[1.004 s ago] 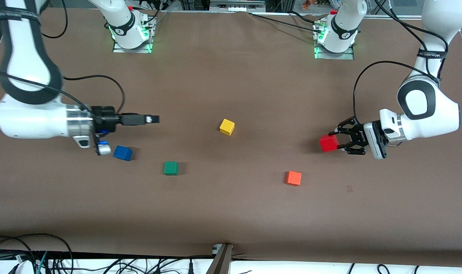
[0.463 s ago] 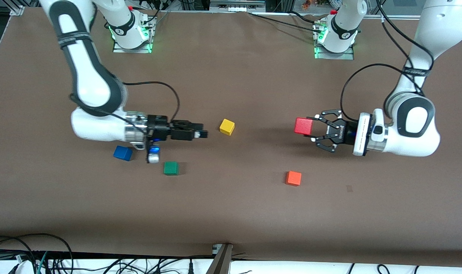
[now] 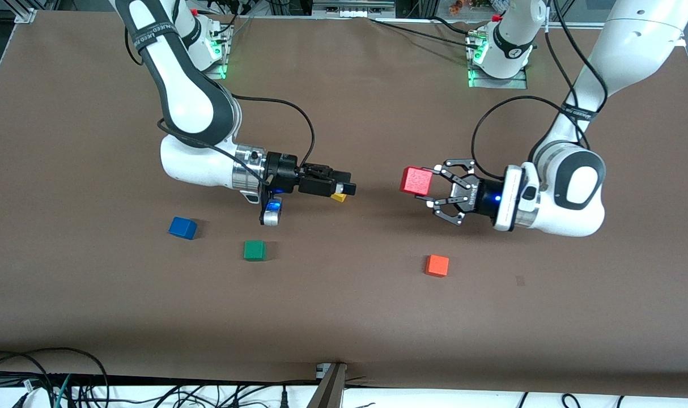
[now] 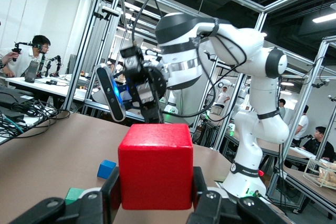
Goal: Pass red block to right arm, stack on blue
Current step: 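Lift the red cube with the left gripper while the right gripper approaches, then close the right gripper on the red cube held by the left gripper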
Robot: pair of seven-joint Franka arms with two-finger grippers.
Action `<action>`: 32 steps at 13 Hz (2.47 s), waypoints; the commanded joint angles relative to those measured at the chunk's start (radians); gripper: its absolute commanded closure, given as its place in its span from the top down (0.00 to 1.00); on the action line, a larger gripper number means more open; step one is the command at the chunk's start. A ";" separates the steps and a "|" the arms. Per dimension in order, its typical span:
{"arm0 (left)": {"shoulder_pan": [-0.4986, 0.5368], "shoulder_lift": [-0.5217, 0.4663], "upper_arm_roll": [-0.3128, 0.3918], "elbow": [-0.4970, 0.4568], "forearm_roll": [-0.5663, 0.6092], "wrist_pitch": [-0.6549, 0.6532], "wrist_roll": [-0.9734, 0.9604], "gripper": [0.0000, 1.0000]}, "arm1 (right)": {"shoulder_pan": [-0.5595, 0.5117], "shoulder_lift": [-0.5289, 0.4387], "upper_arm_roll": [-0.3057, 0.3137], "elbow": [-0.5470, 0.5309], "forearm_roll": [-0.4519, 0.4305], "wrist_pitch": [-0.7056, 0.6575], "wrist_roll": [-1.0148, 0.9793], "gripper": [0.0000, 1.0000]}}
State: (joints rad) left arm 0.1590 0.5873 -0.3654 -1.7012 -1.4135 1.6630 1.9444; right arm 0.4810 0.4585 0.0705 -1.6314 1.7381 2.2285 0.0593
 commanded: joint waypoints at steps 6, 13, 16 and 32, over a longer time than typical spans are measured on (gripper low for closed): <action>-0.107 0.034 0.000 0.035 -0.150 0.138 0.021 0.00 | 0.005 0.000 0.055 -0.010 0.084 0.083 -0.143 1.00; -0.115 0.078 0.000 0.078 -0.148 0.138 0.025 0.00 | 0.037 0.009 0.055 -0.038 0.080 0.186 -0.253 1.00; -0.115 0.080 0.000 0.078 -0.148 0.138 0.024 0.00 | 0.067 0.025 0.055 -0.027 0.080 0.221 -0.266 1.00; -0.113 0.088 -0.003 0.101 -0.144 0.126 0.015 0.00 | 0.067 0.152 0.055 0.154 0.138 0.224 -0.257 0.98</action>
State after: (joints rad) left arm 0.0513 0.6674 -0.3660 -1.6138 -1.5377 1.8006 1.9494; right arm 0.5463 0.5823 0.1210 -1.5271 1.8497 2.4376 -0.1868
